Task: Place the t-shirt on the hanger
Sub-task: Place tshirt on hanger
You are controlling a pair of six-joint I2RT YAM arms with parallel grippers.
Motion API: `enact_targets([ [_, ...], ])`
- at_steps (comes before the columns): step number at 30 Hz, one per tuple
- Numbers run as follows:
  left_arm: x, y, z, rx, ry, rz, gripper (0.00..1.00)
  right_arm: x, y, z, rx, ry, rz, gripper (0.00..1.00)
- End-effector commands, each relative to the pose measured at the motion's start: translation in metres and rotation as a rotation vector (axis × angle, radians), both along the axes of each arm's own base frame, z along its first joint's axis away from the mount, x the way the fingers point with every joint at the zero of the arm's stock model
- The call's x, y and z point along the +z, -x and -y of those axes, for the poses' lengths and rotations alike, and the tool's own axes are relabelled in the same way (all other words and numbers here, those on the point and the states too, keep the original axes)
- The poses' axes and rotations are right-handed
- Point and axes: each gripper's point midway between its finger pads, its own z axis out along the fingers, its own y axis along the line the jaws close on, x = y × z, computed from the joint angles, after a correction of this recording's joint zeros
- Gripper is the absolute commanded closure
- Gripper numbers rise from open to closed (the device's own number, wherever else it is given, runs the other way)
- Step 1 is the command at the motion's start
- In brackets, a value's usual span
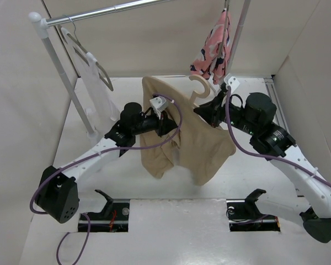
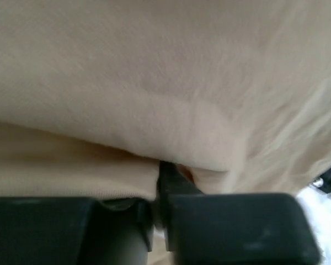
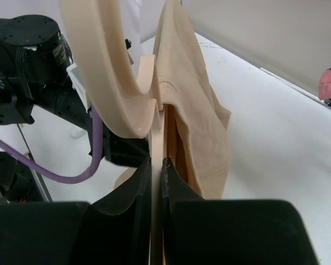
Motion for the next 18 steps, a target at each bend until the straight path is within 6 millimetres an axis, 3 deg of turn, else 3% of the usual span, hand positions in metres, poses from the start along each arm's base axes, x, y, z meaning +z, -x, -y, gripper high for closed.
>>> enact_targets([
  [1, 0.022, 0.001, 0.005, -0.021, 0.075, 0.081, 1.0, 0.066, 0.001, 0.004, -0.035, -0.141, 0.146, 1.0],
  [7, 0.015, 0.002, -0.016, 0.001, -0.027, 0.141, 1.0, 0.084, -0.014, 0.029, -0.146, -0.149, 0.177, 1.0],
  [11, 0.006, 0.011, -0.04, 0.0, -0.162, 0.33, 1.0, 0.092, -0.036, 0.044, -0.221, -0.103, 0.193, 1.0],
  [13, 0.02, 0.017, -0.055, 0.008, -0.209, 0.5, 1.0, 0.095, -0.046, 0.055, -0.266, -0.082, 0.201, 1.0],
  [14, 0.01, 0.023, -0.06, -0.005, -0.243, 0.534, 1.0, 0.104, -0.048, 0.054, -0.267, -0.083, 0.22, 1.0],
  [18, 0.013, 0.06, -0.071, -0.135, -0.337, 0.795, 1.0, 0.11, -0.054, 0.059, -0.279, -0.05, 0.248, 1.0],
])
